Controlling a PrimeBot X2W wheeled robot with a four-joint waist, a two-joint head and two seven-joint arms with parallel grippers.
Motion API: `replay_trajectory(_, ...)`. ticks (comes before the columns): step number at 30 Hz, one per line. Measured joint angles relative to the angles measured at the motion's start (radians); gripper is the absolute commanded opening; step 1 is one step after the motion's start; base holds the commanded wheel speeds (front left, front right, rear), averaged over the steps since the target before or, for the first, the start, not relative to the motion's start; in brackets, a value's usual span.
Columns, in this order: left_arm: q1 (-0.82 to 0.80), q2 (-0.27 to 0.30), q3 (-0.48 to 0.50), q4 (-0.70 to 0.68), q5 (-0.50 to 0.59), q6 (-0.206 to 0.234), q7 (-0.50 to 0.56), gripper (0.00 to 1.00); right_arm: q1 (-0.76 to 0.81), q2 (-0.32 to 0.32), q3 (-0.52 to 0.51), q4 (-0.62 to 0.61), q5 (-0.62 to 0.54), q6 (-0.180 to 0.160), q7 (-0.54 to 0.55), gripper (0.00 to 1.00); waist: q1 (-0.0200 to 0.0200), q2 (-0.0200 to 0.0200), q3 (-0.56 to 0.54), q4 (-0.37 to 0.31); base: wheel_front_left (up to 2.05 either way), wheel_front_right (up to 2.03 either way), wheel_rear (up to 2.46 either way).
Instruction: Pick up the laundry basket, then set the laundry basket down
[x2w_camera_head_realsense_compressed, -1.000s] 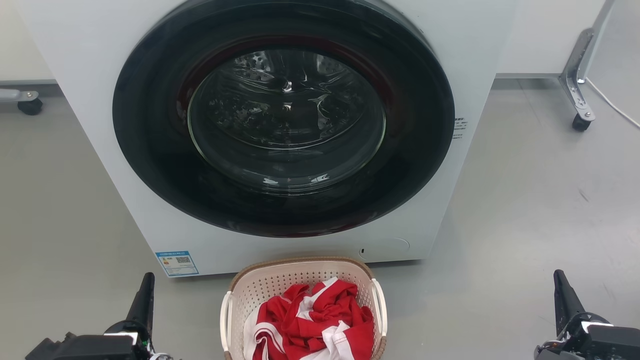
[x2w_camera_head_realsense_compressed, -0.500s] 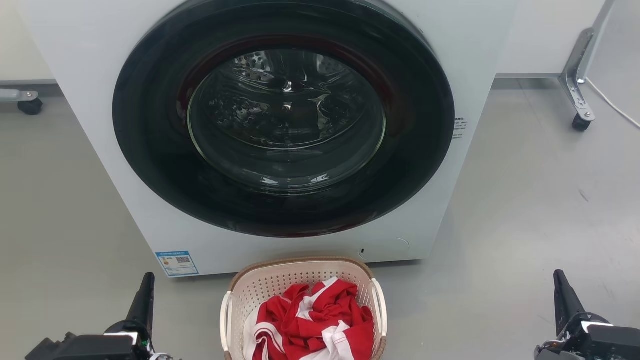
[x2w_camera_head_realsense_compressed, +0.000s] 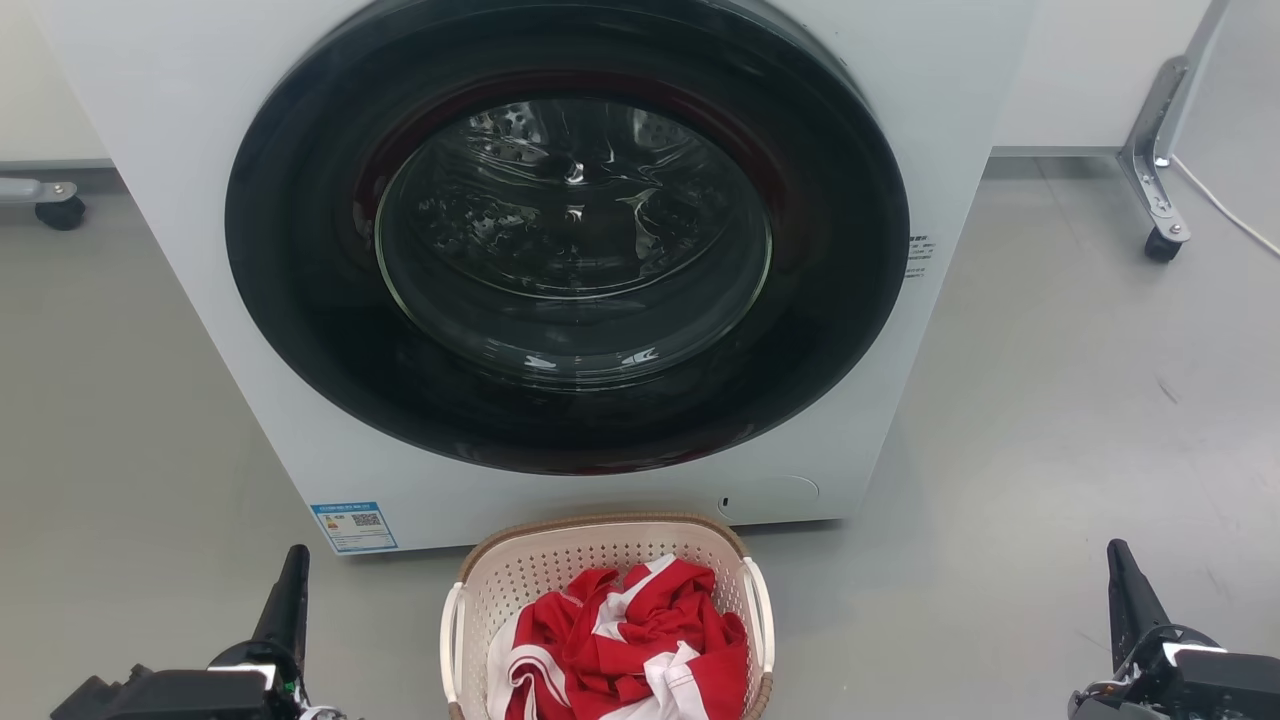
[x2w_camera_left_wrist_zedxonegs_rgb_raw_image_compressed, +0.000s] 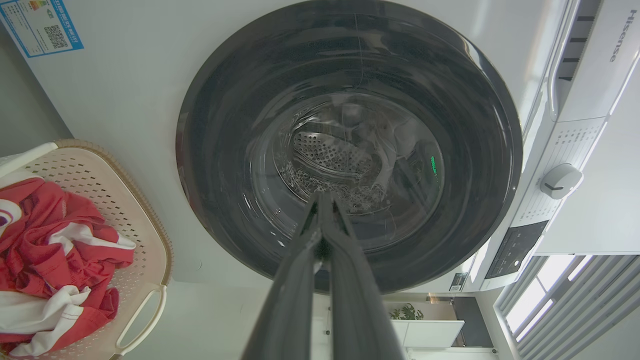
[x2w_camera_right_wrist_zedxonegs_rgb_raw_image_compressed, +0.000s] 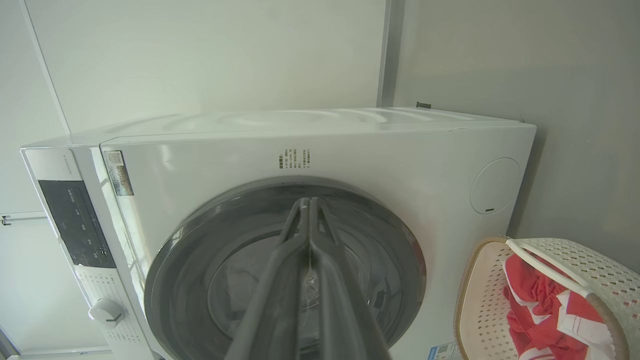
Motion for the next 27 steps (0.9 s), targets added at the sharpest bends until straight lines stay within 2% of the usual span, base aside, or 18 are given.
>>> replay_trajectory(27, 0.000, 0.000, 0.000, 0.000, 0.000, 0.000, 0.000, 0.00, 0.000, 0.000, 0.000, 0.000, 0.000, 0.000, 0.000, 0.00, 0.0000, 0.0000, 0.000, 0.000, 0.00, 0.00, 0.00)
